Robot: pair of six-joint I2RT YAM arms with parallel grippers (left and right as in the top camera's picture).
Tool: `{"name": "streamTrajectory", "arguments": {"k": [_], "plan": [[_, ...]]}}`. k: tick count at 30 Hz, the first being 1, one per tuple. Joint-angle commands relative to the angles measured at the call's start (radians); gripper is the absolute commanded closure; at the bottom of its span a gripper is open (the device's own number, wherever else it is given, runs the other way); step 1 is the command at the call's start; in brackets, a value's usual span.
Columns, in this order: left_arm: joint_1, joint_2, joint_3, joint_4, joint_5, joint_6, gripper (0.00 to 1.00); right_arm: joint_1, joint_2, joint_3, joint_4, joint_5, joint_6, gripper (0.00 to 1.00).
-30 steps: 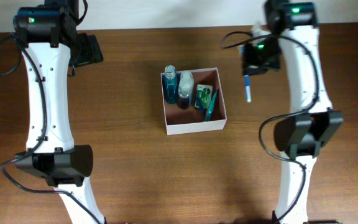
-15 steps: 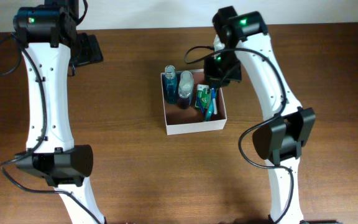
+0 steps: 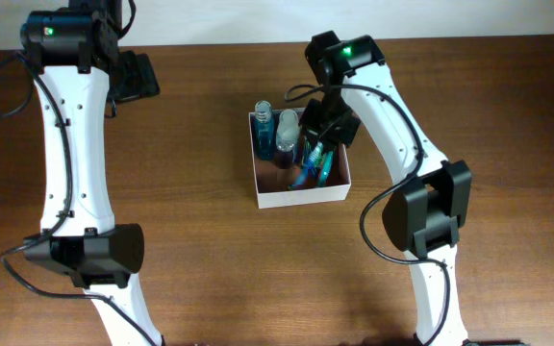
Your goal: Pack container
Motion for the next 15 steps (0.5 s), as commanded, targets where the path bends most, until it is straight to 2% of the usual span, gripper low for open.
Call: {"name": "streamTrajectory", "arguments": {"k": [1, 6, 12, 15], "plan": [[0.003, -0.008, -0.002, -0.001, 0.0, -0.01, 0.01, 0.007, -0.018, -0.015, 0.001, 0.076, 0.051, 0.85], [0.003, -0.008, -0.002, -0.001, 0.0, -0.01, 0.01, -0.016, -0.024, -0.011, -0.036, 0.185, 0.037, 0.86], [0.003, -0.008, -0.002, -0.001, 0.0, -0.01, 0.01, -0.089, -0.094, -0.011, -0.101, 0.196, -0.142, 0.94], [0.003, -0.008, -0.002, -0.001, 0.0, -0.01, 0.01, -0.125, -0.152, -0.011, -0.146, 0.222, -0.18, 0.94]]}}
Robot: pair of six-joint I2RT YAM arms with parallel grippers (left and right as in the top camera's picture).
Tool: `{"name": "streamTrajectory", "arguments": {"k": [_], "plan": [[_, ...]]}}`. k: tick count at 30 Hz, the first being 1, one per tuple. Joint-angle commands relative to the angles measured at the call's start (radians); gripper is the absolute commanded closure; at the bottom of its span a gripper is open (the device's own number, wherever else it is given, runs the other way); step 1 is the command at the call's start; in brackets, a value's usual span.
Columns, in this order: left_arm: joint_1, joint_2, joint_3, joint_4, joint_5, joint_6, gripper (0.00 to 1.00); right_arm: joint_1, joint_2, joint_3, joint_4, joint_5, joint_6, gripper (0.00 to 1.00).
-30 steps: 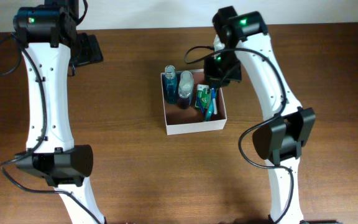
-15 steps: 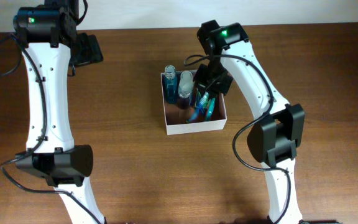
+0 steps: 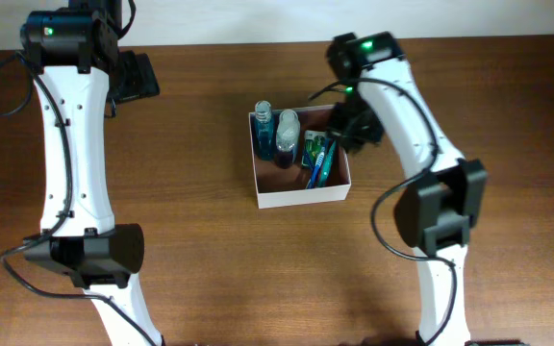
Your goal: Pack container
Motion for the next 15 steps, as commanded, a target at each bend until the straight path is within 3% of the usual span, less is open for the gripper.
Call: {"name": "streamTrajectory", "arguments": {"k": [1, 5, 6, 7, 8, 12, 15], "plan": [[0.003, -0.008, -0.002, -0.001, 0.0, -0.01, 0.01, -0.061, -0.159, -0.001, -0.03, 0.051, -0.145, 0.91], [0.003, -0.008, -0.002, -0.001, 0.0, -0.01, 0.01, -0.093, -0.273, -0.001, -0.03, 0.038, -0.232, 0.72], [0.003, -0.008, -0.002, -0.001, 0.0, -0.01, 0.01, -0.098, -0.311, -0.001, -0.03, 0.038, -0.26, 0.62], [0.003, -0.008, -0.002, -0.001, 0.0, -0.01, 0.01, -0.1, -0.335, -0.001, -0.03, 0.038, -0.285, 0.28], [0.003, -0.008, -0.002, -0.001, 0.0, -0.01, 0.01, -0.1, -0.397, -0.003, -0.03, 0.036, -0.371, 0.01], [0.003, -0.008, -0.002, -0.001, 0.0, -0.01, 0.01, -0.098, -0.544, -0.082, -0.03, 0.034, -0.417, 0.02], [0.003, -0.008, -0.002, -0.001, 0.0, -0.01, 0.01, -0.1, -0.691, -0.258, -0.03, 0.04, -0.415, 0.02]]}}
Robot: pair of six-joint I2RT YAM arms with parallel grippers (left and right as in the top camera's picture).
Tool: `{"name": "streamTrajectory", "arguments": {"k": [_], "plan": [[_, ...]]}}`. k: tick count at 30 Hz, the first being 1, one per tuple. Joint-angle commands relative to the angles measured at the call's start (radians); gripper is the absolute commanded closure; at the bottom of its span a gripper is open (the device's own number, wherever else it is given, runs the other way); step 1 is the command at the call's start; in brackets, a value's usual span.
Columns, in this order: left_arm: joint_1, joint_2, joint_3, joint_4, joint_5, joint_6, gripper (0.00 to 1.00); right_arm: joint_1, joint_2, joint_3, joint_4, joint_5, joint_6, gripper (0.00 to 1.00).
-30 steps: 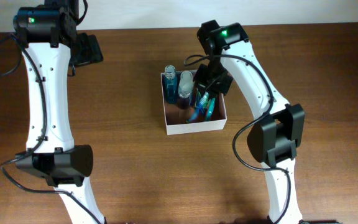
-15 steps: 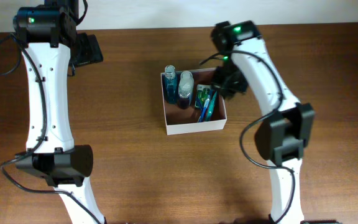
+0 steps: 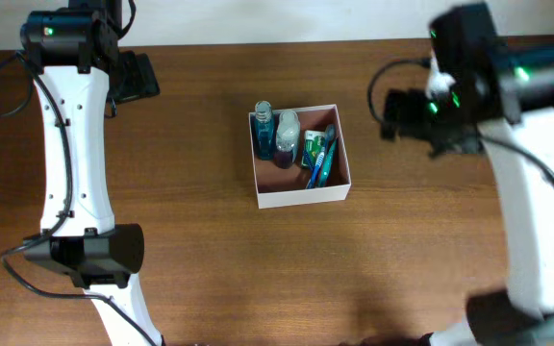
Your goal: Pack container
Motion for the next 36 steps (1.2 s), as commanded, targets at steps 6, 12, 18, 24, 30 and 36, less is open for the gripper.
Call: {"name": "streamTrajectory", "arguments": {"k": [6, 12, 18, 24, 30, 36], "plan": [[0.003, -0.008, -0.002, 0.0, -0.001, -0.01, 0.01, 0.004, -0.386, -0.502, -0.013, 0.114, 0.063, 0.02], [0.003, -0.008, -0.002, 0.0, -0.001, -0.01, 0.01, 0.004, -0.452, -0.581, -0.013, 0.095, 0.093, 0.01], [0.003, -0.008, -0.002, 0.0, 0.0, -0.01, 0.01, 0.004, -0.445, -0.581, -0.012, 0.095, 0.093, 0.02], [0.003, -0.008, -0.002, 0.0, 0.0, -0.01, 0.01, 0.004, -0.442, -0.581, -0.013, 0.095, 0.082, 0.02], [0.003, -0.008, -0.002, 0.0, 0.0, -0.01, 0.01, 0.004, -0.445, -0.581, 0.005, 0.121, 0.02, 0.01], [0.003, -0.008, -0.002, 0.0, 0.0, -0.01, 0.01, 0.004, -0.454, -0.628, 0.132, 0.094, 0.02, 0.01]]}}
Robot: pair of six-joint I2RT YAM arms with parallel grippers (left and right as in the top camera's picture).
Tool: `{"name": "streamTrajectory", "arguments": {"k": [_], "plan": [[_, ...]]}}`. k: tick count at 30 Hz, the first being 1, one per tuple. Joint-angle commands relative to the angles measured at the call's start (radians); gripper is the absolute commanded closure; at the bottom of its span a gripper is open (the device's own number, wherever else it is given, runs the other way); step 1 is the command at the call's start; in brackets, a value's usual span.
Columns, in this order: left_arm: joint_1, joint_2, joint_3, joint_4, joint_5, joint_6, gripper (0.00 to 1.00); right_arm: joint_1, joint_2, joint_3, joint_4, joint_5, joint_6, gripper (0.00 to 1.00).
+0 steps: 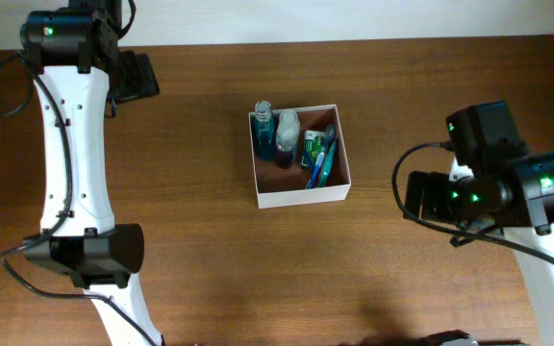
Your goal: Pack container
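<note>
The white box (297, 198) sits mid-table in the overhead view. It holds two upright bottles (264, 127), a small green packet (313, 146) and blue and green toothbrushes (323, 161) along its right side. My right gripper (415, 195) is raised high at the right, well clear of the box; nothing shows in it, and its jaws are not readable. My left gripper (145, 76) hangs at the far left back, away from the box, its jaws also unclear.
The brown wooden table (210, 259) carries only the box. The left arm's white links (70, 144) run down the left side. The right arm's body (537, 192) fills the right edge.
My right arm has swung from the upper right, beside the box's far corner, down to the right-hand side, level with the box's front. The left arm and the box contents are unchanged.
At first my right gripper was down in the right part of the box over the toothbrushes. Then it stood at the box's right rim, with the toothbrushes lying inside. After that it was lifted away to the upper right, and now sits further back at the right.
</note>
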Motion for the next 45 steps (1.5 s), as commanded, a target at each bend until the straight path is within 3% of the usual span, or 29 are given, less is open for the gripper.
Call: {"name": "streamTrajectory", "arguments": {"k": [1, 8, 14, 21, 28, 36, 45], "plan": [[0.003, -0.008, -0.002, -0.001, 0.0, -0.01, 0.01, 0.004, -0.021, -0.069, 0.091, 0.002, -0.009, 0.01], [0.003, -0.008, -0.002, -0.001, 0.0, -0.01, 0.01, 0.003, -0.285, -0.456, 0.45, -0.019, -0.017, 0.01], [0.003, -0.008, -0.002, -0.001, 0.0, -0.01, 0.01, -0.029, -0.639, -0.873, 0.806, -0.028, -0.018, 0.01], [0.003, -0.008, -0.002, -0.001, 0.0, -0.01, 0.01, -0.155, -0.934, -1.151, 0.986, -0.028, -0.023, 0.01], [0.003, -0.008, -0.002, -0.001, 0.0, -0.01, 0.01, -0.189, -1.128, -1.351, 1.208, -0.033, -0.15, 0.01], [0.003, -0.008, -0.002, -0.001, 0.0, -0.01, 0.01, -0.189, -1.229, -1.496, 1.448, -0.041, -0.15, 0.02], [0.003, -0.008, -0.002, -0.001, 0.0, -0.01, 0.01, -0.189, -1.305, -1.565, 1.499, -0.068, -0.15, 0.01]]}}
